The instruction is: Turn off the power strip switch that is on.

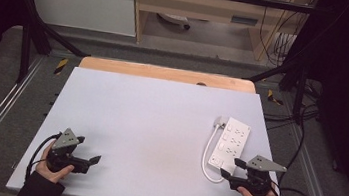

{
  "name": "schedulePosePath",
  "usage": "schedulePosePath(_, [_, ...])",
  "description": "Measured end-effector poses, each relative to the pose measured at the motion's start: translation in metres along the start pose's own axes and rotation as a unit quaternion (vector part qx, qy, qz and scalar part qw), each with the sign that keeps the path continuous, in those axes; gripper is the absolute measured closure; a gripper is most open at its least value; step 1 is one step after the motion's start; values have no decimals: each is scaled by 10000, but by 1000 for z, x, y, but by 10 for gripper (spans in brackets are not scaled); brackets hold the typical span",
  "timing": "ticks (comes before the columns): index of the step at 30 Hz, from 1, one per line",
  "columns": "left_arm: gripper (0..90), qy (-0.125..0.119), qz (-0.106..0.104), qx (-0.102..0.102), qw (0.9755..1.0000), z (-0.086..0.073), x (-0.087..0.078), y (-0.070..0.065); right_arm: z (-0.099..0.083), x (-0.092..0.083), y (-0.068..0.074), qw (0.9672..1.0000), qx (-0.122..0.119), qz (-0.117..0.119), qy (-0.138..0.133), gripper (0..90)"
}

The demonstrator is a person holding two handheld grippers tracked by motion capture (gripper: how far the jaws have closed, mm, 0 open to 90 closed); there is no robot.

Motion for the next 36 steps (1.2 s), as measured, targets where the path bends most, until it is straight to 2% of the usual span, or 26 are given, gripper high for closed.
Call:
schedulePosePath(18, [61,-6,44,-38,10000,0,0,1,2,1,-3,10000,25,-13,-29,541])
schedulePosePath(24, [61,-6,56,-40,10000,0,0,1,3,0,-3,10000,21,62,-66,622])
schedulePosePath(36, [62,-7,62,-12,10000,0,0,2,5,1,-3,9999,32,125,-53,715])
Point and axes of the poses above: each handheld gripper's, and its own axes: x roughly forward along the jaws, z roughly out of its top, y roughly to its left, the point moved 7 cm from there along x, roughly forward along the jaws, and after that the axes turned 13 degrees about -x, right-handed, at the moved point
